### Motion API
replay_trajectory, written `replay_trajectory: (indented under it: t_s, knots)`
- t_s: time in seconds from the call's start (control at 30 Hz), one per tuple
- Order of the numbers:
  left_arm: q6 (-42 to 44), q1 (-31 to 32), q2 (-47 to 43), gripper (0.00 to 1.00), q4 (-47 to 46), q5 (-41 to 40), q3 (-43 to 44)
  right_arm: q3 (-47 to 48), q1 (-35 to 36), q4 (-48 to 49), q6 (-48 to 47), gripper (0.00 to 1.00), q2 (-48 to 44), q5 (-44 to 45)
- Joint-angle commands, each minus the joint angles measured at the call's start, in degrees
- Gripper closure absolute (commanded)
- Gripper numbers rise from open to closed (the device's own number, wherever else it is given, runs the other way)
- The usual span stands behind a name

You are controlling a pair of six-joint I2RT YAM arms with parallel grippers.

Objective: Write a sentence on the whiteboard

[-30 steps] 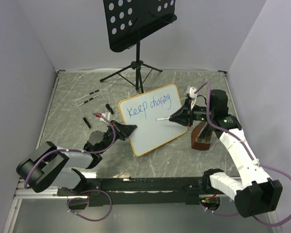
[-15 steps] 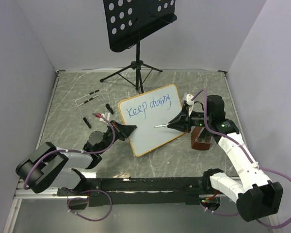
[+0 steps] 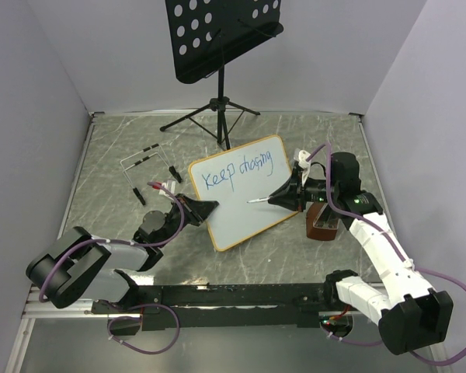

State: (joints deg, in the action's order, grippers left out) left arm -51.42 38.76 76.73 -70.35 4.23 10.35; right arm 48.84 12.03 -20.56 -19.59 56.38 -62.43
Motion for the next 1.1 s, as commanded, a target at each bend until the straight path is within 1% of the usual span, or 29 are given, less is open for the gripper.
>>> replay_trajectory:
  t_s: [0.0, 0.3, 0.43, 0.57, 0.73, 0.8, 0.87, 1.07]
  knots:
    - [1.50, 0.52, 0.26, 0.99, -4.54, 1.13, -0.59, -0.41, 0.36, 2.36, -1.41, 1.00, -0.04, -0.23]
    - [0.44, 0.52, 0.53, 0.99, -4.45, 1.13, -0.51, -0.24, 0.45, 4.29, 0.61, 1.00, 1.01, 4.33]
    - [-0.70, 0.52, 0.70, 0.99, -2.78, 1.04, 0.11, 0.90, 3.78, 5.87, 0.00, 1.00, 2.42, 11.96]
    - [-1.84, 0.61, 0.18, 0.99, -1.64, 0.52, 0.55, 1.34, 6.07, 9.74, 0.08, 1.00, 3.91, 16.71]
    - [-4.21, 0.70, -0.53, 0.99, 0.30, 0.69, 0.81, 2.23, 8.88, 10.98, -0.35, 1.00, 5.84, 18.66]
    - [-4.31, 0.79, -0.53, 0.99, 0.03, 0.96, 0.99, 1.79, 11.25, 11.33, -0.88, 1.00, 5.85, 19.98]
    - [-4.04, 0.87, -0.35, 0.99, 0.65, 0.87, 1.43, 0.47, 13.70, 12.82, -1.58, 1.00, 5.06, 21.91]
    - [-5.27, 0.88, 0.53, 0.99, -0.93, 0.69, 2.04, 1.43, 16.36, 12.73, -1.50, 1.00, 6.02, 28.06]
